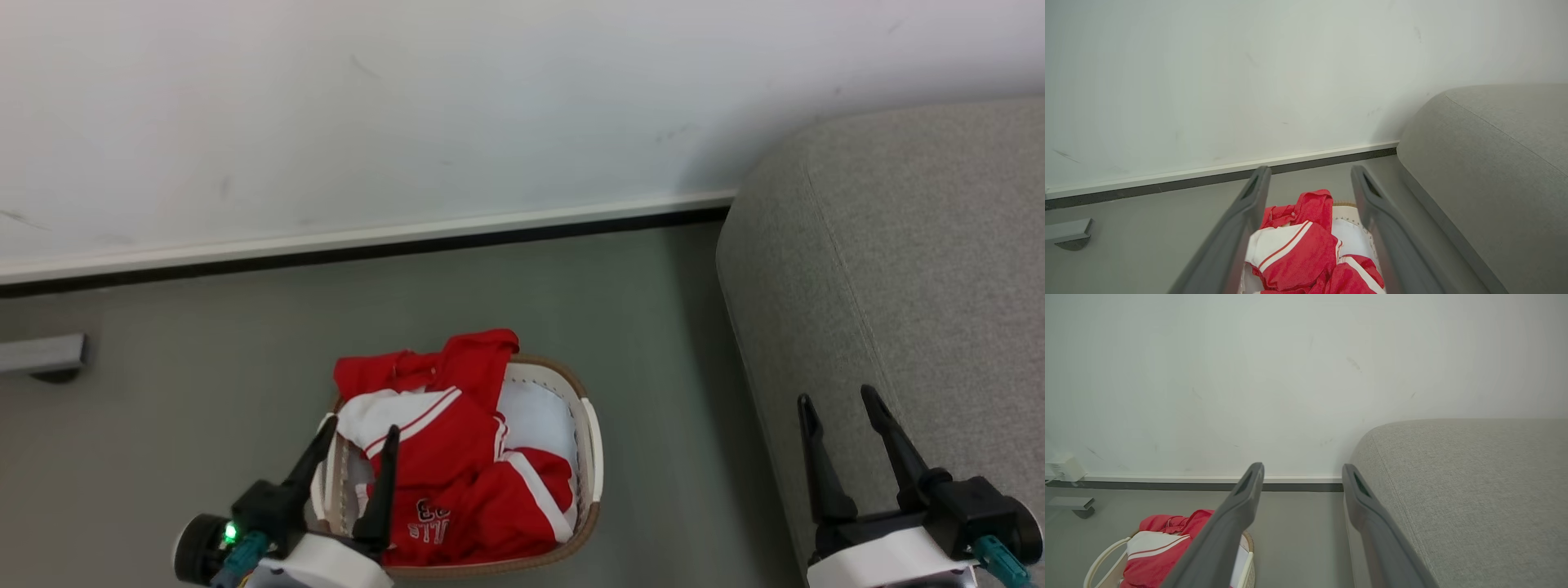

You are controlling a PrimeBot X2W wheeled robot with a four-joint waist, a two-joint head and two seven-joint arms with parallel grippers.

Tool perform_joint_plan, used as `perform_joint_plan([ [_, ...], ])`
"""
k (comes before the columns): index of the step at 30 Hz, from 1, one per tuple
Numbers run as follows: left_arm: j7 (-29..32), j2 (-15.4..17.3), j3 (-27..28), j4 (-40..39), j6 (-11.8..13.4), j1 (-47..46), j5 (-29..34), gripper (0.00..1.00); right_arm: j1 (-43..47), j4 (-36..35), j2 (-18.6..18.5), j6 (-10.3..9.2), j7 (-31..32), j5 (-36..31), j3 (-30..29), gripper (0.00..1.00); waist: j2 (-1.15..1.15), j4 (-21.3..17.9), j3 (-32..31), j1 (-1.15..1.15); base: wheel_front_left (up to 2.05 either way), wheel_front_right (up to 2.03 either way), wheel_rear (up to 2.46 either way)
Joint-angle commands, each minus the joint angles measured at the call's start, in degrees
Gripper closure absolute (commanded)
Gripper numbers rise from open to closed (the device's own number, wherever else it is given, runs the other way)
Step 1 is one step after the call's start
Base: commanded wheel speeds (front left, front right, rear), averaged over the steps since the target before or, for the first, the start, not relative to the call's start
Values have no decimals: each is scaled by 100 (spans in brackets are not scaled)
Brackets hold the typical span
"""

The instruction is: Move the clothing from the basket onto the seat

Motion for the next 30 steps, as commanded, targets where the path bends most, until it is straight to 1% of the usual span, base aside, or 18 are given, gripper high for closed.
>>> perform_joint_plan([
  [1,-1,97,-100,204,-45,-202,129,0,-156,-80,-23,-12,-2,19,8,0,0,-204,460,0,0,0,0],
  [5,-1,300,-436,977,-132,-779,263,0,-424,-267,-20,-12,-2,117,111,0,0,-448,1006,0,0,0,0],
  [8,6,457,-621,1646,-149,-1231,357,0,-602,-421,-20,-12,-2,197,167,0,0,-670,1386,0,0,0,0],
  [14,398,786,-794,2769,-175,-2161,491,0,-850,-697,-17,-12,-2,465,261,0,0,-1086,2064,0,0,0,0],
  [18,515,996,-852,3188,-171,-2670,583,0,-957,-821,-13,-12,-2,594,297,0,0,-1266,2440,0,0,0,0],
  [23,597,1164,-954,3556,-175,-3207,661,0,-1056,-934,-15,-12,-2,703,287,0,0,-1379,2848,0,0,0,0],
  [30,643,1444,-985,3919,57,-3812,782,0,-1193,-1140,-14,-12,-2,783,302,0,0,-1479,3414,0,0,0,0],
])
